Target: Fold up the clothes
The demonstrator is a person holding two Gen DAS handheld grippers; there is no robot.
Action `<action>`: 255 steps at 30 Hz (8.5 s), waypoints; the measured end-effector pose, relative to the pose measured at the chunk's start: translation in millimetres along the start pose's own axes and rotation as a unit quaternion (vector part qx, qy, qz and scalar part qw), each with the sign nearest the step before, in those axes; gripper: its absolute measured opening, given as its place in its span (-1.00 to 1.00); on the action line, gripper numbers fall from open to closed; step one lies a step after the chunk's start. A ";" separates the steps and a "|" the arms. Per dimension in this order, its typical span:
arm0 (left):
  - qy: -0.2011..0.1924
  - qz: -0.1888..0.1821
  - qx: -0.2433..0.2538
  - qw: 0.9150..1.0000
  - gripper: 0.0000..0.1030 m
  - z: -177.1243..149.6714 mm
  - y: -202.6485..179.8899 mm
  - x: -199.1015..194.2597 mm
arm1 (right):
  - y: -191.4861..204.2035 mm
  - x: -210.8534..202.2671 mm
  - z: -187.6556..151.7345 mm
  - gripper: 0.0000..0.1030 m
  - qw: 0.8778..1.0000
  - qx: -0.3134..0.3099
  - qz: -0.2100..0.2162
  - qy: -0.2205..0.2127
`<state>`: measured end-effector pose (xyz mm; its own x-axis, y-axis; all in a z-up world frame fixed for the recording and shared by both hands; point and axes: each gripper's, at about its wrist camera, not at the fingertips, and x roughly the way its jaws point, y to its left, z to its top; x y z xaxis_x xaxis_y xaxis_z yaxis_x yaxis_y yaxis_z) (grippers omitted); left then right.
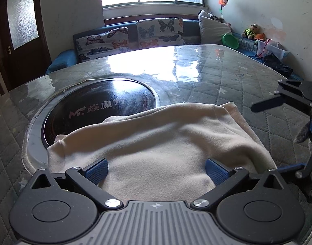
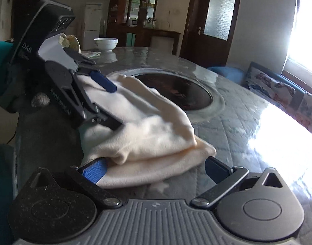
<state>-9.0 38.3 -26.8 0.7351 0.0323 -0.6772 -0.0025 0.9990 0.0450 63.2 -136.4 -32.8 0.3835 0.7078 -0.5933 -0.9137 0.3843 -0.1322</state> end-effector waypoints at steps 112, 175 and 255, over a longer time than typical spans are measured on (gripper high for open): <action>-0.065 0.056 -0.069 0.994 0.76 -50.1 87.7 -57.0 | 49.7 7.3 27.3 0.82 0.982 0.189 0.012 -0.009; -0.019 0.013 -0.035 0.999 0.21 27.9 98.5 24.0 | -33.6 111.5 86.5 0.94 0.956 0.220 -0.161 0.107; -0.032 0.046 -0.221 0.974 0.52 -58.2 197.0 -74.3 | 167.8 96.2 120.4 0.37 0.994 -0.084 -0.044 0.055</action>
<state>-103.5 234.4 -10.3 0.7588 0.1350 -0.6372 -0.3512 0.9087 -0.2257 -37.0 67.5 -16.5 0.4551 0.6031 -0.6550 -0.8900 0.3312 -0.3134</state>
